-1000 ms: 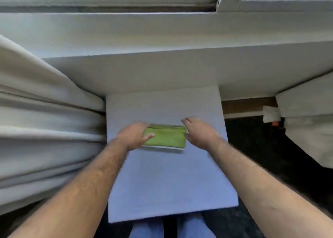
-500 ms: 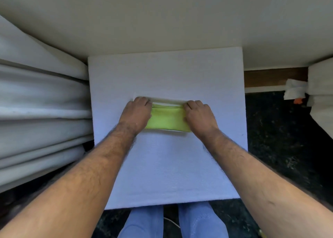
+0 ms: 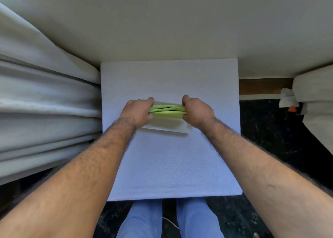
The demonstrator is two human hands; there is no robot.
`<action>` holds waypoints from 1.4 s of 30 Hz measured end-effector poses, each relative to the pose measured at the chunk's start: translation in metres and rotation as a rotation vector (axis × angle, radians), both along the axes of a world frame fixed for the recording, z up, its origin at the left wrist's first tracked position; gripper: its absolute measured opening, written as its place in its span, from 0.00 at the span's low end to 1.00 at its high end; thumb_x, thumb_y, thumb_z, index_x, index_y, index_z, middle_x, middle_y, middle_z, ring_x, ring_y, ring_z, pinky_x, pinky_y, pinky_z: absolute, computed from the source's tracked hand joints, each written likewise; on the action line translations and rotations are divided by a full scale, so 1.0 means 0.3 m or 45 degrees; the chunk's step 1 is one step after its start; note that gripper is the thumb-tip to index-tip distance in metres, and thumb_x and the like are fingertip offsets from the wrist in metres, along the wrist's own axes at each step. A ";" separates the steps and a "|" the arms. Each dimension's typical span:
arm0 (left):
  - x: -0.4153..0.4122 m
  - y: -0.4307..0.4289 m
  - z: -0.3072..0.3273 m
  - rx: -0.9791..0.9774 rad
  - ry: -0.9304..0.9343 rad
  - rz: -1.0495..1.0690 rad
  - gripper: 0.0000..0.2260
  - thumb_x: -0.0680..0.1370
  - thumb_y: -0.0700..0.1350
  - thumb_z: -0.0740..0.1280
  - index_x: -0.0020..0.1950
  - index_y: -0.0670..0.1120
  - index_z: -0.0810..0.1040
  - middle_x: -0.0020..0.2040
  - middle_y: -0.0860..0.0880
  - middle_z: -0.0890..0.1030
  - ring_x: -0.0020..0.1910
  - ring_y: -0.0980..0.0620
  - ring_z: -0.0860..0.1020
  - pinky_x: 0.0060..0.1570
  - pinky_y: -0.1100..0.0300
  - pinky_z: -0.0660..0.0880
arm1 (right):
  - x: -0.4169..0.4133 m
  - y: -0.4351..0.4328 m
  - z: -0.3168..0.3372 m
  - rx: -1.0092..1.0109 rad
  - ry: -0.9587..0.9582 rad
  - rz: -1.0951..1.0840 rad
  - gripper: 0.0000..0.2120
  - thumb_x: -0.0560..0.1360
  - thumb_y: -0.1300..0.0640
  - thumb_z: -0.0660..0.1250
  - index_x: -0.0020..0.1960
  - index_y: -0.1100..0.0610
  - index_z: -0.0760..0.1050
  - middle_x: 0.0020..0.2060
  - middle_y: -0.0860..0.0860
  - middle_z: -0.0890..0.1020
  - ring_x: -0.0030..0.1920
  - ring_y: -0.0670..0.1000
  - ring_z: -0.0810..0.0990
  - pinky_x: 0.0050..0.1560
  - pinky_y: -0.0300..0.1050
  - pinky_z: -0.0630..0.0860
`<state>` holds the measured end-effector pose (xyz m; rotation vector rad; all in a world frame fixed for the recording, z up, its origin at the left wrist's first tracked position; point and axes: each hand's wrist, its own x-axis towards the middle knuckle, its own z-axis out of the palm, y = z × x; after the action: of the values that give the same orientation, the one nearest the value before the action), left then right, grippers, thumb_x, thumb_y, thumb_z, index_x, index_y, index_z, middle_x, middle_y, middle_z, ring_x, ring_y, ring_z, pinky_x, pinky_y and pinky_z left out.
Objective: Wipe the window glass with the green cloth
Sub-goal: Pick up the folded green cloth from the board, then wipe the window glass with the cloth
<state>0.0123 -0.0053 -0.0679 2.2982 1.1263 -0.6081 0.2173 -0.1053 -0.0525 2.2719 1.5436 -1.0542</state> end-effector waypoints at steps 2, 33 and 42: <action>0.006 0.026 0.090 0.008 -0.039 0.048 0.12 0.78 0.44 0.66 0.61 0.48 0.75 0.52 0.44 0.84 0.48 0.39 0.79 0.45 0.53 0.72 | 0.017 0.042 0.099 0.039 0.009 0.013 0.19 0.77 0.60 0.67 0.68 0.53 0.75 0.60 0.54 0.81 0.61 0.61 0.82 0.51 0.53 0.80; 0.027 0.468 2.475 0.682 -1.283 0.504 0.13 0.74 0.41 0.77 0.57 0.44 0.82 0.49 0.46 0.82 0.49 0.46 0.80 0.54 0.53 0.78 | 0.149 0.374 2.513 1.285 -0.412 0.143 0.10 0.82 0.49 0.68 0.55 0.53 0.85 0.40 0.52 0.82 0.47 0.59 0.83 0.43 0.46 0.74; 0.036 0.471 2.954 0.689 -1.959 0.702 0.12 0.71 0.47 0.81 0.52 0.49 0.84 0.50 0.51 0.85 0.51 0.50 0.82 0.50 0.60 0.80 | 0.131 0.384 2.914 1.686 -0.314 0.067 0.09 0.83 0.54 0.68 0.57 0.57 0.84 0.32 0.43 0.78 0.30 0.42 0.76 0.23 0.29 0.67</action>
<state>0.0231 0.1362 0.8184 1.7591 0.9497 1.5596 0.2565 0.0098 0.8216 2.7733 2.5489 0.5292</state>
